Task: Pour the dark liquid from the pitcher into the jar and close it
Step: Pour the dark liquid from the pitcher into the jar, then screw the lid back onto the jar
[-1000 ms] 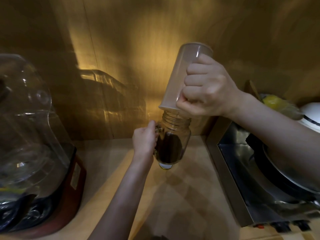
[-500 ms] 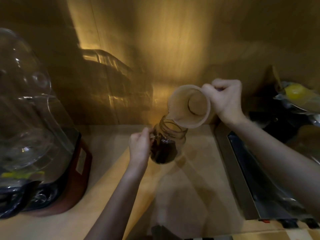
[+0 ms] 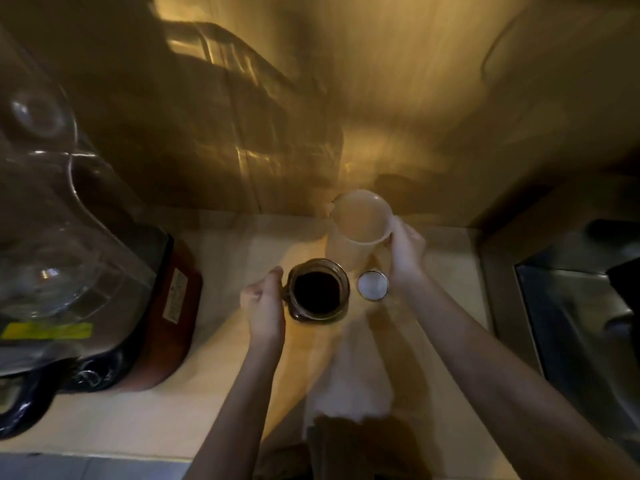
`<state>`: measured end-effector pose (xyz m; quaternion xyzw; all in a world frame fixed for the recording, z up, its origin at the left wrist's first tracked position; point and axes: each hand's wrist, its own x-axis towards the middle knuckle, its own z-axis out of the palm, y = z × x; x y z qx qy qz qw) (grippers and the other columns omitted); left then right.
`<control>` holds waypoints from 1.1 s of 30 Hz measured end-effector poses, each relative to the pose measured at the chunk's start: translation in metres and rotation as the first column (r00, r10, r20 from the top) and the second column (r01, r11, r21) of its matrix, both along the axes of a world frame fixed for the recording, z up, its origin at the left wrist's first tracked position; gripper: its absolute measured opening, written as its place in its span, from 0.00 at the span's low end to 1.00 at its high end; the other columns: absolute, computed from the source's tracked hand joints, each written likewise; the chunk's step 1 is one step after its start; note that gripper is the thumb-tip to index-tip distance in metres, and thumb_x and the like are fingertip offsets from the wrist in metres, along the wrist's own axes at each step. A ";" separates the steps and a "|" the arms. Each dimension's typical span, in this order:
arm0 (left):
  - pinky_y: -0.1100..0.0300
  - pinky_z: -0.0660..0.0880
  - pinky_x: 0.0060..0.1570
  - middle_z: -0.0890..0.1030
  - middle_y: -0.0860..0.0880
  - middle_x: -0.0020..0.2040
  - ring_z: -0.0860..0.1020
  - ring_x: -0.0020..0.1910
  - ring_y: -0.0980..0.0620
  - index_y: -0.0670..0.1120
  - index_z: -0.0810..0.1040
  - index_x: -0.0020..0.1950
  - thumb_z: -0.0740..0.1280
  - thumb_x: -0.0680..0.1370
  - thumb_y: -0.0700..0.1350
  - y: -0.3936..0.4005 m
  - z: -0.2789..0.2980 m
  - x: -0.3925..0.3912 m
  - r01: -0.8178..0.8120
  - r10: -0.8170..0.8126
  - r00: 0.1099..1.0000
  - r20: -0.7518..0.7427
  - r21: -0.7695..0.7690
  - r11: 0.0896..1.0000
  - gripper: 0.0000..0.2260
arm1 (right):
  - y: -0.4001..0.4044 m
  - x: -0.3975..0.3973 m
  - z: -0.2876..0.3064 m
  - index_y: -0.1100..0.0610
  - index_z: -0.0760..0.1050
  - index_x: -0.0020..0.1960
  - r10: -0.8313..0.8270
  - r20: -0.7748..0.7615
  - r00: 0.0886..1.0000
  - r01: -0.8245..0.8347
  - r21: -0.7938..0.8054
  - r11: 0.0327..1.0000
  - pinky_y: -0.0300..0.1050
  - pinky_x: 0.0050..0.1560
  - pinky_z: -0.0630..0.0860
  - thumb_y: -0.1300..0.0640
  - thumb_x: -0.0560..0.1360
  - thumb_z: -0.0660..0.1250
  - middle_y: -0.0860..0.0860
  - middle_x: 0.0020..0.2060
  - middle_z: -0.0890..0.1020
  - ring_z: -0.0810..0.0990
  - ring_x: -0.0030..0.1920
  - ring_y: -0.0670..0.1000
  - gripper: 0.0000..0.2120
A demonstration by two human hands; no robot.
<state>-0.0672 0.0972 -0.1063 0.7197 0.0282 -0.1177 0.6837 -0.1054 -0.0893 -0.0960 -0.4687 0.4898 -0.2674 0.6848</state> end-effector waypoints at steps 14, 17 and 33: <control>0.63 0.62 0.27 0.63 0.57 0.18 0.61 0.21 0.58 0.52 0.66 0.19 0.61 0.74 0.37 -0.021 -0.055 -0.001 0.117 -0.111 0.972 -0.209 0.015 0.993 0.24 | -0.004 0.009 -0.077 0.56 0.71 0.25 0.118 -0.329 0.937 -0.175 -0.147 0.974 0.41 0.34 0.68 0.49 0.78 0.63 0.49 0.24 0.73 0.73 0.29 0.45 0.23; 0.63 0.63 0.29 0.63 0.57 0.15 0.62 0.20 0.59 0.49 0.66 0.14 0.61 0.75 0.38 -0.022 -0.069 -0.004 0.156 -0.141 0.959 -0.247 0.042 0.987 0.27 | -0.011 -0.007 -0.084 0.57 0.76 0.37 0.096 -0.315 0.944 -0.161 -0.188 0.969 0.47 0.43 0.73 0.53 0.80 0.59 0.50 0.33 0.78 0.77 0.39 0.51 0.16; 0.73 0.65 0.29 0.73 0.55 0.17 0.71 0.22 0.63 0.48 0.73 0.25 0.59 0.76 0.40 -0.020 -0.091 -0.014 0.216 -0.172 0.952 -0.252 0.156 0.964 0.19 | -0.007 -0.052 -0.120 0.61 0.61 0.69 0.319 -0.743 0.588 -0.758 -0.368 0.539 0.52 0.62 0.65 0.53 0.66 0.76 0.58 0.62 0.71 0.67 0.62 0.59 0.38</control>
